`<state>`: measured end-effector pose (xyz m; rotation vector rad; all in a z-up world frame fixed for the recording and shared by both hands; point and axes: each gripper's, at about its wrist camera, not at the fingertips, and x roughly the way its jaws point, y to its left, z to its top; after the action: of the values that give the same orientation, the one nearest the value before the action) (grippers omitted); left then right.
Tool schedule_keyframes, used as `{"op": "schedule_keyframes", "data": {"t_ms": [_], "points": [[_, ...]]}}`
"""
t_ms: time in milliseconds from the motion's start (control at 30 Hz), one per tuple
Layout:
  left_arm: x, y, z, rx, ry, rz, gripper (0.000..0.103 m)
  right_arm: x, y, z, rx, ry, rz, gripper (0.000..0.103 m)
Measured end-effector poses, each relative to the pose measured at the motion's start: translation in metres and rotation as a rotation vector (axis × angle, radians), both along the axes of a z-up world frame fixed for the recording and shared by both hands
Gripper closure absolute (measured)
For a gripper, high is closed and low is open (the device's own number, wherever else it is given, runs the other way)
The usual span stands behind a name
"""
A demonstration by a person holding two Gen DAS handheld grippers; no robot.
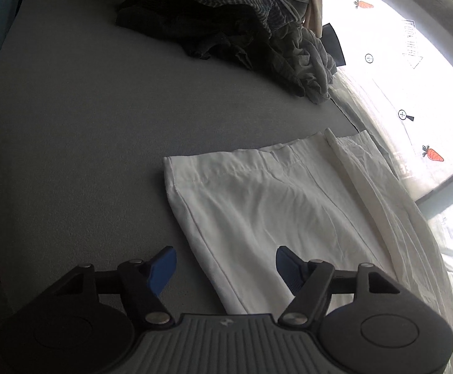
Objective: Fold clothes
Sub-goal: 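Fold the collar over the shirt with the right gripper while the left gripper pinches the hem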
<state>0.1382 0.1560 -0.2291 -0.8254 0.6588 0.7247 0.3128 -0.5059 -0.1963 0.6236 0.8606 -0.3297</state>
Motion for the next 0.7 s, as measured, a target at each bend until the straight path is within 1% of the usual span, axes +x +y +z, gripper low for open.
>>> {"op": "schedule_keyframes", "data": {"t_ms": [33,100,167,267,300,333,367,400,433,500,533,600,633,667,700], "points": [[0.005,-0.002,0.0,0.02,0.017,-0.008,0.02,0.0,0.001,0.0,-0.007,-0.001,0.003,0.041],[0.014,-0.007,-0.002,0.065,0.053,-0.024,0.017,0.0,0.003,0.0,-0.018,-0.005,0.009,0.04],[0.022,-0.009,-0.003,0.095,0.083,-0.027,0.017,0.0,0.003,0.0,-0.026,-0.01,0.015,0.039],[0.025,-0.007,-0.004,0.094,0.09,-0.002,0.019,-0.001,0.004,0.0,-0.03,-0.019,0.017,0.036],[0.027,-0.007,-0.003,0.095,0.1,0.009,0.026,-0.001,0.004,-0.001,-0.029,-0.022,0.017,0.035],[0.03,-0.007,-0.002,0.105,0.13,0.012,0.037,-0.001,0.004,-0.001,-0.031,-0.024,0.018,0.034],[0.034,-0.008,0.0,0.125,0.173,0.003,0.042,-0.001,0.005,-0.001,-0.035,-0.025,0.02,0.033],[0.038,-0.009,0.001,0.143,0.21,-0.005,0.056,0.0,0.006,0.0,-0.041,-0.024,0.023,0.032],[0.039,-0.01,0.001,0.154,0.228,-0.009,0.063,0.001,0.008,0.0,-0.048,-0.021,0.027,0.032],[0.041,-0.011,0.001,0.175,0.265,-0.015,0.065,0.003,0.01,0.0,-0.061,-0.016,0.036,0.029],[0.042,-0.012,0.001,0.185,0.281,-0.018,0.068,0.004,0.012,0.0,-0.067,-0.013,0.043,0.027],[0.042,-0.013,0.001,0.196,0.291,-0.02,0.071,0.006,0.014,0.0,-0.08,-0.007,0.055,0.025],[0.042,-0.013,0.002,0.199,0.291,-0.022,0.079,0.006,0.015,0.0,-0.085,-0.003,0.058,0.024],[0.041,-0.013,0.002,0.199,0.282,-0.032,0.084,0.007,0.016,0.0,-0.09,-0.001,0.06,0.024],[0.04,-0.012,0.002,0.197,0.273,-0.039,0.093,0.007,0.016,0.0,-0.091,0.001,0.061,0.024]]}}
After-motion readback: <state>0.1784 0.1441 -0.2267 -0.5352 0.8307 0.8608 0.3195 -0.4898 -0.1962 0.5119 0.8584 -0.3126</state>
